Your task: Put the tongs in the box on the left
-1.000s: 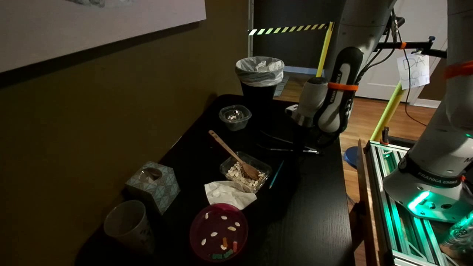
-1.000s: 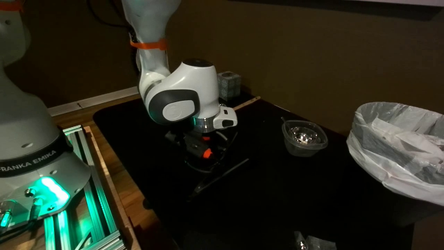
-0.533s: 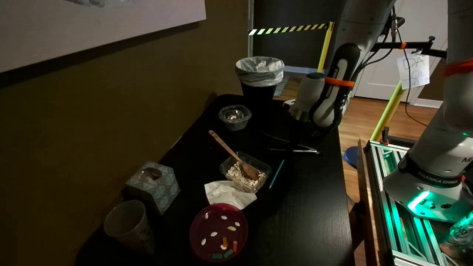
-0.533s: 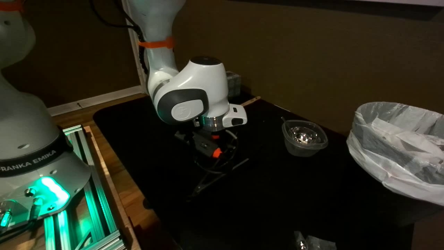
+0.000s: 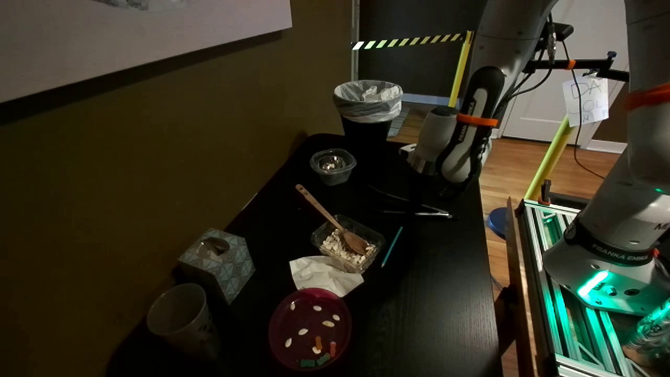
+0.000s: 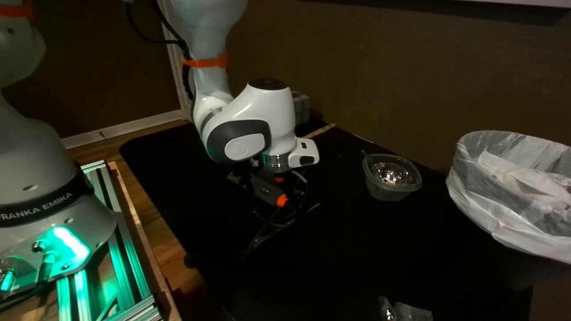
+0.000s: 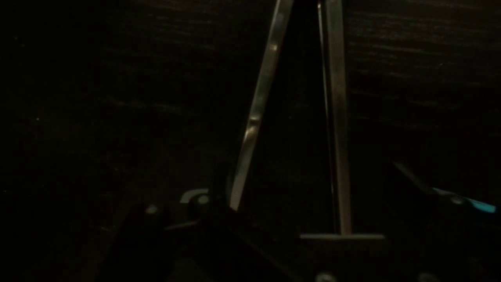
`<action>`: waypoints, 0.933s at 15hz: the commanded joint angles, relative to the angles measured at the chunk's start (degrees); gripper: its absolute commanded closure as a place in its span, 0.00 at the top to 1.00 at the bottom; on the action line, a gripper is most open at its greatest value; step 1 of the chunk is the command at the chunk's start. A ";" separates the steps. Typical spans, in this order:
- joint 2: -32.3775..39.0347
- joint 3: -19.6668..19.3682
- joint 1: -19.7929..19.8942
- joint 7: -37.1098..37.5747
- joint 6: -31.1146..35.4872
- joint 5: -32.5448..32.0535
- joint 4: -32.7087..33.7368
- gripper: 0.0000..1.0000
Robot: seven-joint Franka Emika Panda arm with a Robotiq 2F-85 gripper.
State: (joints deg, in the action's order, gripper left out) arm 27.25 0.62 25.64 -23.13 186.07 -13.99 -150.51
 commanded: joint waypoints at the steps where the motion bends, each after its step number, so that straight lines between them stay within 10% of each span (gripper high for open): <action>1: 2.80 -1.45 -0.70 0.51 0.98 -1.38 2.07 1.00; 7: 7.17 -1.23 0.53 0.52 0.87 -1.44 4.54 1.00; 14: 6.54 1.42 3.14 1.25 2.37 -1.42 4.42 0.37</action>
State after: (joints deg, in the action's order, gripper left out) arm 32.76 0.31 26.81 -23.10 186.59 -14.06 -146.74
